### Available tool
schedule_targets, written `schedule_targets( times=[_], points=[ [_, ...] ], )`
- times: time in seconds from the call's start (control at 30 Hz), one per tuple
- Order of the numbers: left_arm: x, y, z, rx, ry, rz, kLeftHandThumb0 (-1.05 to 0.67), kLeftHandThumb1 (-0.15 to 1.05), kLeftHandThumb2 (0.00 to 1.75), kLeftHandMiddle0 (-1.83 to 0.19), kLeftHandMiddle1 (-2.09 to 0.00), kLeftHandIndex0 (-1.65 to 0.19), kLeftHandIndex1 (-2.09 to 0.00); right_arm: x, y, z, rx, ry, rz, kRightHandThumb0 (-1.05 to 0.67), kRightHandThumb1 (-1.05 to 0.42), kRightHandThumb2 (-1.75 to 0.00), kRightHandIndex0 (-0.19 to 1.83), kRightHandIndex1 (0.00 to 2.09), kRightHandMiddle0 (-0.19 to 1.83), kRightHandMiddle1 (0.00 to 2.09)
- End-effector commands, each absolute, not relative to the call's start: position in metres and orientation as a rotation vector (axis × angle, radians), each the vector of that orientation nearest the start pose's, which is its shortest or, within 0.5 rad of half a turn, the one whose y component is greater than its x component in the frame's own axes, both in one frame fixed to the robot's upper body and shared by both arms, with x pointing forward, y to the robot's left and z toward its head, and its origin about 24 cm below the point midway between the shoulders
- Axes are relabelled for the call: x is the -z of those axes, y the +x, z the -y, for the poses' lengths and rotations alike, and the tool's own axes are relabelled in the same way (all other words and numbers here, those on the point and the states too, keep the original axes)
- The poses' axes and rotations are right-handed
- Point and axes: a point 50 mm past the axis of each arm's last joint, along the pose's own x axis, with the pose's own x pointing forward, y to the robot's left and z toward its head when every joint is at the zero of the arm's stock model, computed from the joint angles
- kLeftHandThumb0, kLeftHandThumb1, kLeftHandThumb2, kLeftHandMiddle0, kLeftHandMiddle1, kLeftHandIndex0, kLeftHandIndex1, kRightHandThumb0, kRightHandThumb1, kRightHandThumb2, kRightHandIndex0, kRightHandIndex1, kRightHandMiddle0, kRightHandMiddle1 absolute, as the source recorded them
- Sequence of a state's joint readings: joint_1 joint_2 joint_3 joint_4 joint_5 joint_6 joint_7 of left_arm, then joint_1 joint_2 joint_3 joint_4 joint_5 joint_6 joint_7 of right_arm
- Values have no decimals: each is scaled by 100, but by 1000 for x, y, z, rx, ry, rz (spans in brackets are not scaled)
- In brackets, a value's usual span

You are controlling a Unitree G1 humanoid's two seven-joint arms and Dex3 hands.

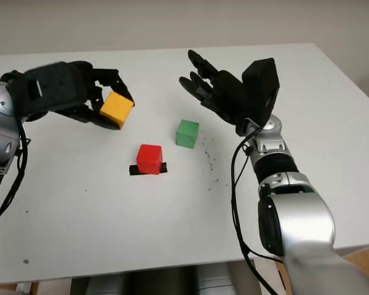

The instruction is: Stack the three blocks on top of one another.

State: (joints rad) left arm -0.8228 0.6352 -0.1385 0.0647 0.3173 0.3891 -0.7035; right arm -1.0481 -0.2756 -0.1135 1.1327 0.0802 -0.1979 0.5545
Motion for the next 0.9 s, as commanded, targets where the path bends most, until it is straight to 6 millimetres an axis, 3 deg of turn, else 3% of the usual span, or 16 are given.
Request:
schedule_targets(
  times=[0.0, 0.13, 0.37, 0.57, 0.87],
  points=[
    [-251, 344, -182, 418, 903, 89, -24, 101, 5, -46, -157, -30, -144, -159, 408, 158, -502, -128, 101, -68, -105, -21, -12, 5, -5, 5],
    [-246, 342, -182, 436, 774, 107, -26, 101, 5, -46, -165, -31, -150, -158, 408, 159, -505, -118, 98, -68, -105, -21, -13, 5, -6, 5],
    [-233, 340, -184, 431, 647, 69, -30, 99, 5, -53, -158, -35, -148, -159, 408, 160, -504, -114, 98, -67, -105, -20, -13, 5, -6, 5],
    [-219, 339, -183, 434, 588, 15, -29, 98, 5, -54, -155, -36, -147, -157, 407, 161, -508, -115, 95, -67, -105, -19, -14, 5, -6, 5],
    [-205, 337, -181, 439, 633, -43, -29, 98, 5, -54, -161, -36, -153, -158, 407, 160, -506, -122, 107, -68, -105, -14, -12, 6, -5, 6]
  ],
)
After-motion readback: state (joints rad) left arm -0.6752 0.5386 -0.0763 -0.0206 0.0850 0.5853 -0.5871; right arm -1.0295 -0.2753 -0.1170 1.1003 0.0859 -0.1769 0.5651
